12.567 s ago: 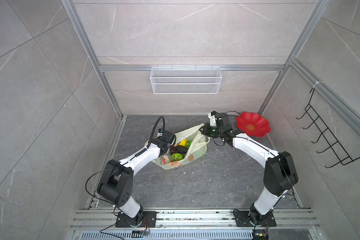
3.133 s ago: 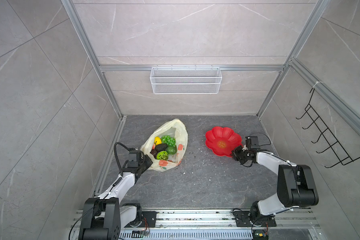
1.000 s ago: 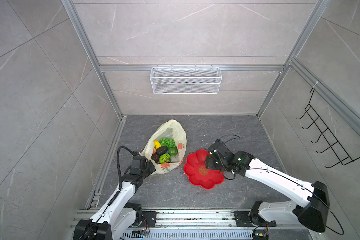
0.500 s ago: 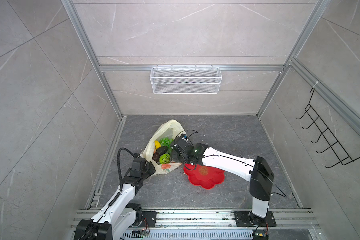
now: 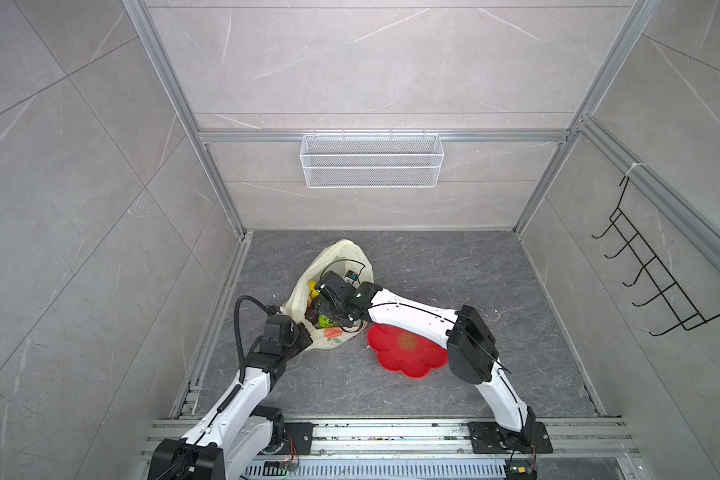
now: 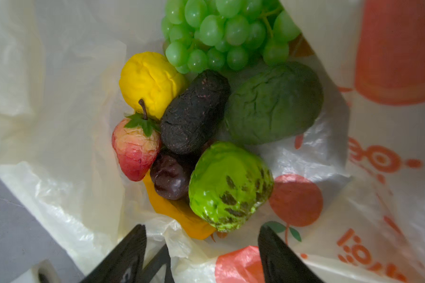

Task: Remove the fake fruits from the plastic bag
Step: 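Release the plate and lower the right gripper into the bag toward the green custard apple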

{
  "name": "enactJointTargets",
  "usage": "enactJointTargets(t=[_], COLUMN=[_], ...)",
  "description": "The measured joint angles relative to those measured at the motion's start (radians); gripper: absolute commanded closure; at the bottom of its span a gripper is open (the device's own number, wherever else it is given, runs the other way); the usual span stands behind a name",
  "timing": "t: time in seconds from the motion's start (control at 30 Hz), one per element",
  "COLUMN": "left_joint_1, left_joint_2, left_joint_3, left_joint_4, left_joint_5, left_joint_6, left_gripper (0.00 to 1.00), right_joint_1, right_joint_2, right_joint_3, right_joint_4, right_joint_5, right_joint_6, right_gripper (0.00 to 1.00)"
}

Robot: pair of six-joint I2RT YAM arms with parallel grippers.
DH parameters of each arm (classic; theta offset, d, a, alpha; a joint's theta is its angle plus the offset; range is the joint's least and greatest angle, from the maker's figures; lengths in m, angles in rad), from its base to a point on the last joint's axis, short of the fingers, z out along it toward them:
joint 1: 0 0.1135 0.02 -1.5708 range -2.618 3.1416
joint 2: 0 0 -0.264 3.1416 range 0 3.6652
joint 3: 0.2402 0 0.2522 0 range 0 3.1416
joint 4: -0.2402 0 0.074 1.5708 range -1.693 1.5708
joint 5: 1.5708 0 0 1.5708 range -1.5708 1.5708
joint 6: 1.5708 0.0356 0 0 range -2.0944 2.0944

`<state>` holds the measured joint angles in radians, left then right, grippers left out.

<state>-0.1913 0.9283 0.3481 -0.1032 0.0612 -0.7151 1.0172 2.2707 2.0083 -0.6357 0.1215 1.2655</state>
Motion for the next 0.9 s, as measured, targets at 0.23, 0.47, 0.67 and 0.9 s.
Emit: enactJointTargets(t=[0.23, 0.47, 0.67, 0.9], left_joint_1=[0.0, 0.0, 0.0, 0.0], left_joint_2=[-0.018, -0.021, -0.029, -0.029], left_joint_3=[0.0, 0.0, 0.0, 0.0], left_joint_4=[0.0, -0.001, -0.001, 0.0], left_joint_5=[0.0, 0.001, 0.001, 0.001], left_joint_6=[0.0, 0.0, 0.0, 0.0], left_gripper=[1.0, 1.0, 1.0, 1.0], right_joint_1=[0.0, -0.002, -0.02, -0.04], right_joint_2=[0.076, 0.15, 0.177, 0.219], right_joint_3=[0.083, 0.188, 0.2, 0.256], right_joint_4=[-0.084, -0.143, -0.159, -0.161], right_joint_5=[-0.018, -0.026, -0.034, -0.051], right_joint_6=[0.071, 0.097, 0.108, 0.106], right_gripper=[0.21, 0.26, 0.3, 0.29])
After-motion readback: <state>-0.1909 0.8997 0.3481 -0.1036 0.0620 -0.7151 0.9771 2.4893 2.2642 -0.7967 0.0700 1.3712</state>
